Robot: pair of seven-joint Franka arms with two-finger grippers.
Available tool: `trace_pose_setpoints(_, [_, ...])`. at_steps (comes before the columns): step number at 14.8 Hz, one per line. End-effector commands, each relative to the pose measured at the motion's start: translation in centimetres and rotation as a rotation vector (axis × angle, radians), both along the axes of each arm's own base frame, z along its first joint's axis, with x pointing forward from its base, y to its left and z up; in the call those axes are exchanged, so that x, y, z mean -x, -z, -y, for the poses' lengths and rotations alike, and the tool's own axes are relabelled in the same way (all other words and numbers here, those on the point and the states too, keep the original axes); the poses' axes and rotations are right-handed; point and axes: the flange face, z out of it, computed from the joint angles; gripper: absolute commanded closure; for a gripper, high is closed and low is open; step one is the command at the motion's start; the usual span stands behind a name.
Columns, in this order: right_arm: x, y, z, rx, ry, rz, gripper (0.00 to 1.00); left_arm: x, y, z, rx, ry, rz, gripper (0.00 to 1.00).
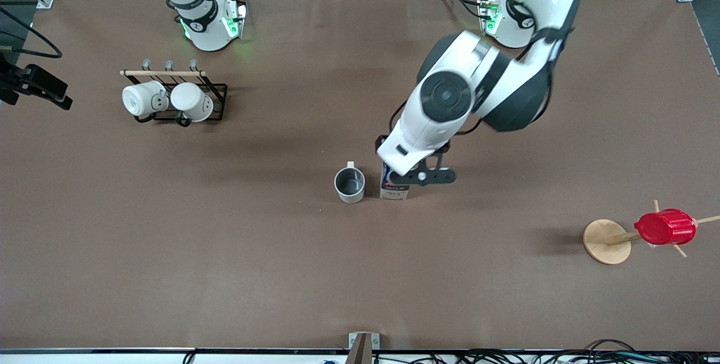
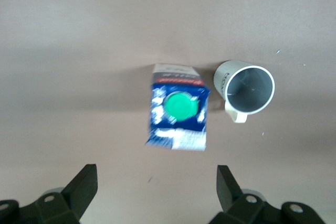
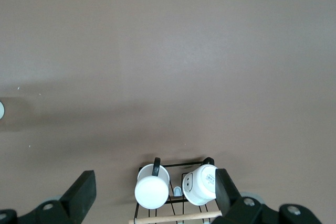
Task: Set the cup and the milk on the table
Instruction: 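Lower the carton onto the table and open the left gripper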
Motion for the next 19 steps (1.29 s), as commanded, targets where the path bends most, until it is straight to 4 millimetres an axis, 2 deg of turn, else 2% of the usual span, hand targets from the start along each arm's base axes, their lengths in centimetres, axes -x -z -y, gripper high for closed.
trace_pose_setpoints(1, [0.1, -0.1, 0.6, -0.023, -0.015, -0.001, 0.00, 1.6, -3.7, -5.3, -0.003, -0.005, 0.006, 0.00])
trace_pose_setpoints(5, [0.1, -0.1, 0.6, -0.023, -0.015, -0.001, 0.00, 3.3, -7.2, -11.5, 0.010, -0.018, 0.071, 0.00])
trace_pose_setpoints(6, [0.1, -0.1, 0.5, -0.023, -0.016, -0.001, 0.00, 3.6, -7.4, -13.5, 0.014, -0.030, 0.093, 0.00])
trace_pose_setpoints(8, [0.1, -0.1, 0.6, -0.021, -0.015, 0.002, 0.00, 5.8, -7.6, -15.7, 0.029, -0.001, 0.140, 0.00])
trace_pose_setpoints(10, [0.1, -0.1, 0.6, -0.021, -0.015, 0.000, 0.00, 6.8, -7.9, -18.9, 0.034, 0.026, 0.165, 0.00])
trace_pose_setpoints(13, [0.2, -0.1, 0.6, -0.023, -0.012, -0.004, 0.00, 6.0, -8.6, -22.3, 0.036, 0.068, 0.177, 0.00])
trace_pose_setpoints(17, [0.1, -0.1, 0.3, -0.042, -0.015, 0.001, 0.00, 3.2, -11.9, -27.2, 0.041, 0.105, 0.217, 0.00])
trace_pose_setpoints(19, [0.2, -0.2, 0.3, -0.052, -0.018, -0.003, 0.00, 2.0, -12.6, -29.5, 0.015, 0.126, 0.215, 0.00])
